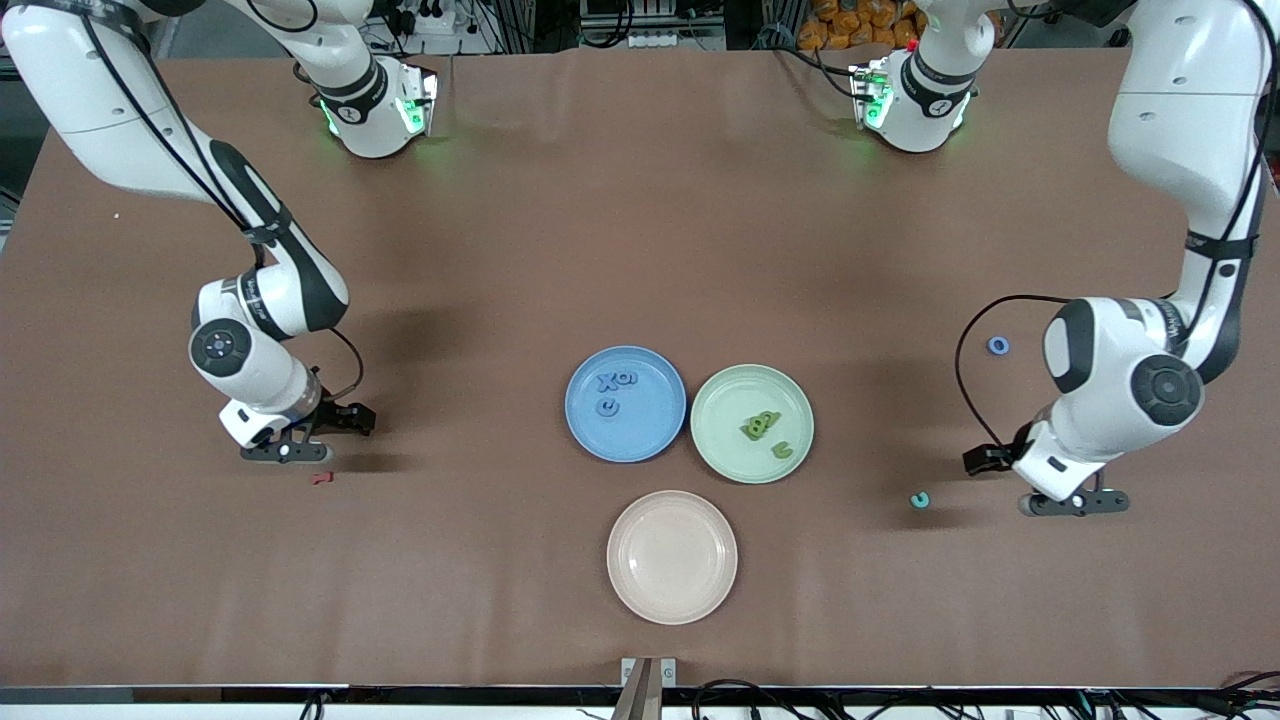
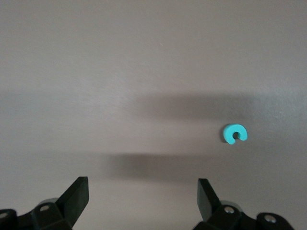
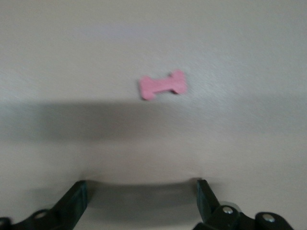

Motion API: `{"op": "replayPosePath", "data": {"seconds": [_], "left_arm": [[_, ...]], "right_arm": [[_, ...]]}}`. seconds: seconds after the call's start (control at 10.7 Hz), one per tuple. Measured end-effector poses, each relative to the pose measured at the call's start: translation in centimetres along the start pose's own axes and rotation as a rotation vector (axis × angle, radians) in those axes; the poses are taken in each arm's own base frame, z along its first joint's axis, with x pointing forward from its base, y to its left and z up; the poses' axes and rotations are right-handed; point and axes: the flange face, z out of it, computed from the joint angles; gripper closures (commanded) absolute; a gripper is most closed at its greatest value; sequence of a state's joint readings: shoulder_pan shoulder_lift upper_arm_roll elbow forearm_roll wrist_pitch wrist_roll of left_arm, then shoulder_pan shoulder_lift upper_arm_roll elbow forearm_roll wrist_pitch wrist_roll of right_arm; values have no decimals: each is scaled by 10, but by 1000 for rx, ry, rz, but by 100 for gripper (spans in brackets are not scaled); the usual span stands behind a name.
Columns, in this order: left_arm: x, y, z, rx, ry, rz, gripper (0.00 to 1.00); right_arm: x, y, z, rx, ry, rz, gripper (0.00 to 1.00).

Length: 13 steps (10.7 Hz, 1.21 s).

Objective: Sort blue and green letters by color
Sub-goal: 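Grasp the blue E with the right gripper while the left gripper returns to rest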

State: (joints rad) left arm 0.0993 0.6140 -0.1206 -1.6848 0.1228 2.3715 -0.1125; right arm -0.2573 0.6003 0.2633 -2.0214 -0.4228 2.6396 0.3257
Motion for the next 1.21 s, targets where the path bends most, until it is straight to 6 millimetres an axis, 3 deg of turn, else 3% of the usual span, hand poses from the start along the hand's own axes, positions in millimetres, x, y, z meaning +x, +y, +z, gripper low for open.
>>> {"op": "replayPosePath", "data": {"seconds": [0.19,0.47,0.65,0.84,1.03,1.21], "left_arm": [[4,-4,-44,13,-3,-1,0],[-4,20,-139,3,-20,9,0],[-13,27,-202,-17,-63,1,0],[-23,29,-252,-36,-90,-6,0],[-35,30,-281,-32,-125,-4,0],[-44,28,-314,-27,-162,-2,0]], "right_arm": [[-14,39,9,16,10,-28,0],[-23,96,6,2,6,-102,0],[-27,105,0,-11,-12,-146,0],[-35,120,0,-15,-37,-189,0],[-48,141,4,-10,-50,-203,0],[-51,146,4,-9,-53,-210,0]]}}
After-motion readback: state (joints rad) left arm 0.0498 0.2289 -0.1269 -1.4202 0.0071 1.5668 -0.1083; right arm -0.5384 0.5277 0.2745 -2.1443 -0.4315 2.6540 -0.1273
